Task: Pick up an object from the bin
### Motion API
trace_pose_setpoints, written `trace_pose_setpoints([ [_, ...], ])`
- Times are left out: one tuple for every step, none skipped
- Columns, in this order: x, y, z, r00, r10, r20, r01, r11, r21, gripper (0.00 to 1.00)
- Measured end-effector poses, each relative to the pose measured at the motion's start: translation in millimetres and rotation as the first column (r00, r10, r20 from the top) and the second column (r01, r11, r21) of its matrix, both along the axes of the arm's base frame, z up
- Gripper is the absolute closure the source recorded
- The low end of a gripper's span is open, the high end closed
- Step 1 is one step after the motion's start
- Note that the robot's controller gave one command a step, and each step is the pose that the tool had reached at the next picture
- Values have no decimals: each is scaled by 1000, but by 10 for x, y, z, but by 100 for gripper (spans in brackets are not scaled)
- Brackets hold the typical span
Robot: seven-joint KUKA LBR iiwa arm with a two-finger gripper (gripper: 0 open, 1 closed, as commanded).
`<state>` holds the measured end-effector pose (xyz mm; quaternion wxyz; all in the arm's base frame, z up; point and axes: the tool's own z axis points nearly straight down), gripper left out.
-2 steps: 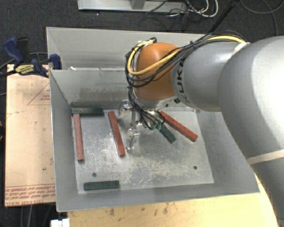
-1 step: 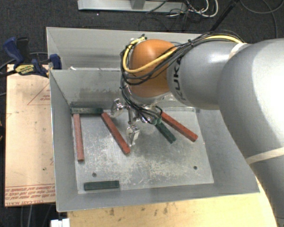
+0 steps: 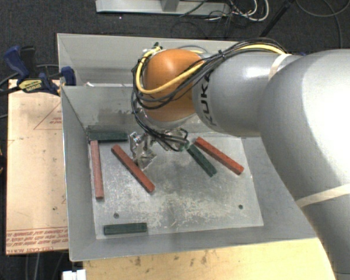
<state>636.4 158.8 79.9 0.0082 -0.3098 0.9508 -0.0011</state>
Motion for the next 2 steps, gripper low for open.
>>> trace_pose_setpoints([
  [-19, 7, -23, 1000, 0, -5, 1, 1000, 2, 0],
  [-18, 7, -23, 1000, -1, -5, 1, 1000, 2, 0],
])
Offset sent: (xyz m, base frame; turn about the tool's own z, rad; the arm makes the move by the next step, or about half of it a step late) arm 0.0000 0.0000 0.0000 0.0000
